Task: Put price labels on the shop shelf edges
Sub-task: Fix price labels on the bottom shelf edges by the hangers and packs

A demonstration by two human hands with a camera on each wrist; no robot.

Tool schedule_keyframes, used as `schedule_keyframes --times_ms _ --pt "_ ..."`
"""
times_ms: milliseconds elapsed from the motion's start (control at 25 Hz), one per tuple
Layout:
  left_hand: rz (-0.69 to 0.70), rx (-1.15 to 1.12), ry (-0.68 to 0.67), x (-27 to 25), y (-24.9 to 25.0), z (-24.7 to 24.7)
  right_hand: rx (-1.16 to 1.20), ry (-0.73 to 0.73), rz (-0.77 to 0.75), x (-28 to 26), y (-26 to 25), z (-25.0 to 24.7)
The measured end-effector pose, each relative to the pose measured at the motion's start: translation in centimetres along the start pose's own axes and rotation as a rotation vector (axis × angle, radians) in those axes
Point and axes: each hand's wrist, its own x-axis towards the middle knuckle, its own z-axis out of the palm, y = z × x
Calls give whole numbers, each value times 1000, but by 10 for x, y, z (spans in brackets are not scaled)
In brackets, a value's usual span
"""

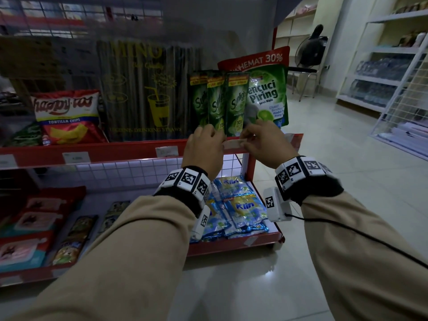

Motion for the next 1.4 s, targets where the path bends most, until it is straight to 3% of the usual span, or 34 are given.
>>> schedule_keyframes --times_ms 240,480,1040,1400 --pt "46 -39 2 1 -4 -3 -91 -120 -21 3 1 -6" --pt "75 26 -17 3 -5 -5 60 -20 -2 -1 1 -4" --pt "75 130 -116 4 -1 -13 -49 -102 4 -2 2 -3" --pt "71 126 -73 1 -1 -8 30 -64 75 1 5 -1"
